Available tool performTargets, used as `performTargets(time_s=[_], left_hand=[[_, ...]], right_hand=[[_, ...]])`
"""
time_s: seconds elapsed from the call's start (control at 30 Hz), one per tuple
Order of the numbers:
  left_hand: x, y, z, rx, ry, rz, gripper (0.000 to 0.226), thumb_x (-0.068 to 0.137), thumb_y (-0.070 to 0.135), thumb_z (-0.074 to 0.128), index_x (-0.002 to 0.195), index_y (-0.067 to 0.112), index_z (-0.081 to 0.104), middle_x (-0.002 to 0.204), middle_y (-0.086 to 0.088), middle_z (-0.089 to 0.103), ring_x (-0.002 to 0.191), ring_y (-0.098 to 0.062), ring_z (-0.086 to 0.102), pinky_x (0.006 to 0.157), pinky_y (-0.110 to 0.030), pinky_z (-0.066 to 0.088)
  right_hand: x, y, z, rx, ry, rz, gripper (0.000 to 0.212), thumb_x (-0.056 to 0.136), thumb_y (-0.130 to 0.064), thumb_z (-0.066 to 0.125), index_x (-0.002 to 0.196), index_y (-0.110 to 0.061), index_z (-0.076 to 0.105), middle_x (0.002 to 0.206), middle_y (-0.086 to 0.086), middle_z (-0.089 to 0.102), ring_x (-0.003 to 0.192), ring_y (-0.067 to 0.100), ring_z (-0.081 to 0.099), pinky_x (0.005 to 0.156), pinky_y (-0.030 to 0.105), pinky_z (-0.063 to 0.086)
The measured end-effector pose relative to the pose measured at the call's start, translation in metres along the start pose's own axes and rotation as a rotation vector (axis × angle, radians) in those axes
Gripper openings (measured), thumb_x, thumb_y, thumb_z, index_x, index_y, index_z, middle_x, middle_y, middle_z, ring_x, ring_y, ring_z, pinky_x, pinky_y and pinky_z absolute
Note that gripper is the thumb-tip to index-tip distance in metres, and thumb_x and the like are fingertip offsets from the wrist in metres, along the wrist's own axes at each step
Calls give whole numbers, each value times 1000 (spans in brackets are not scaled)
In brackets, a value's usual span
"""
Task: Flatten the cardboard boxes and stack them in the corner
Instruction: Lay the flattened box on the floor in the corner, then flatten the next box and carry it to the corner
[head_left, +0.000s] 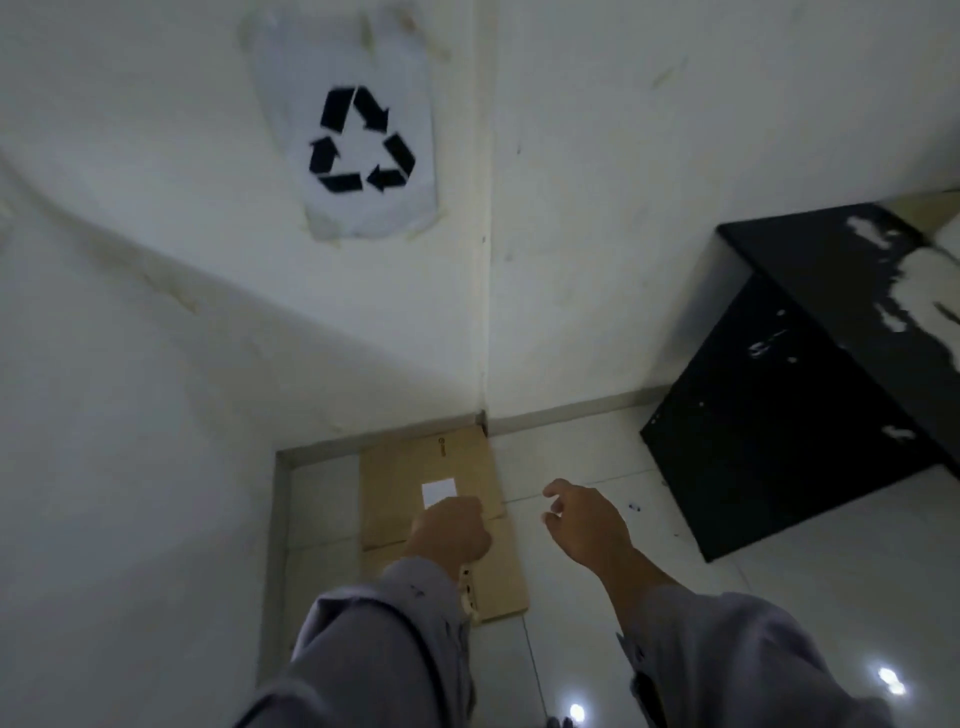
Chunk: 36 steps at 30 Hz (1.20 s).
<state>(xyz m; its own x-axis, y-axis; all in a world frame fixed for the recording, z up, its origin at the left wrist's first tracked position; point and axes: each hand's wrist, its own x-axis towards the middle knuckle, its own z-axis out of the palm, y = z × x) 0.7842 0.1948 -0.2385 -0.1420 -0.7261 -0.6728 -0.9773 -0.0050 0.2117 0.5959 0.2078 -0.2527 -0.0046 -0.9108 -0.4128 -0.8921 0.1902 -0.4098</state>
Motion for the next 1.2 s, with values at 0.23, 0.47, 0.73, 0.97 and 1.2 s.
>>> performTargets(time_s=[0.23,0.47,0.73,0.97,1.2], left_hand=[[-72,73,-79,87,124,220,58,100,38,43,150,13,28,155,-9,30,139,-26,34,110,-35,33],[-92,130,-69,199,186,391,47,96,41,49,138,19,46,144,-8,45,129,-25,44,105,-35,39],[-103,250,-63,292,254,593,42,94,43,52,132,25,52,138,-2,51,124,-22,49,102,-36,41],[-104,390,-64,256,348,673,40,92,39,54,129,25,55,132,-2,56,118,-23,54,97,-37,46],[-100,537,-36,196,446,772,35,93,40,53,124,27,58,126,1,59,115,-21,56,94,-35,47]], right_hand=[[-65,4,-82,80,117,112,30,94,-29,54,123,-28,54,115,-2,64,105,18,61,88,30,51],[-123,39,-99,187,203,209,32,94,-31,54,126,-27,55,124,-2,59,115,17,55,99,30,44],[-163,122,-164,183,344,318,30,91,-31,59,120,-25,60,115,-1,66,105,17,61,93,32,50],[-179,216,-256,153,432,285,32,91,-29,59,122,-20,62,117,3,66,110,22,61,94,33,49],[-200,340,-333,90,496,320,34,93,-28,57,125,-17,59,122,5,65,113,24,59,91,32,48]])
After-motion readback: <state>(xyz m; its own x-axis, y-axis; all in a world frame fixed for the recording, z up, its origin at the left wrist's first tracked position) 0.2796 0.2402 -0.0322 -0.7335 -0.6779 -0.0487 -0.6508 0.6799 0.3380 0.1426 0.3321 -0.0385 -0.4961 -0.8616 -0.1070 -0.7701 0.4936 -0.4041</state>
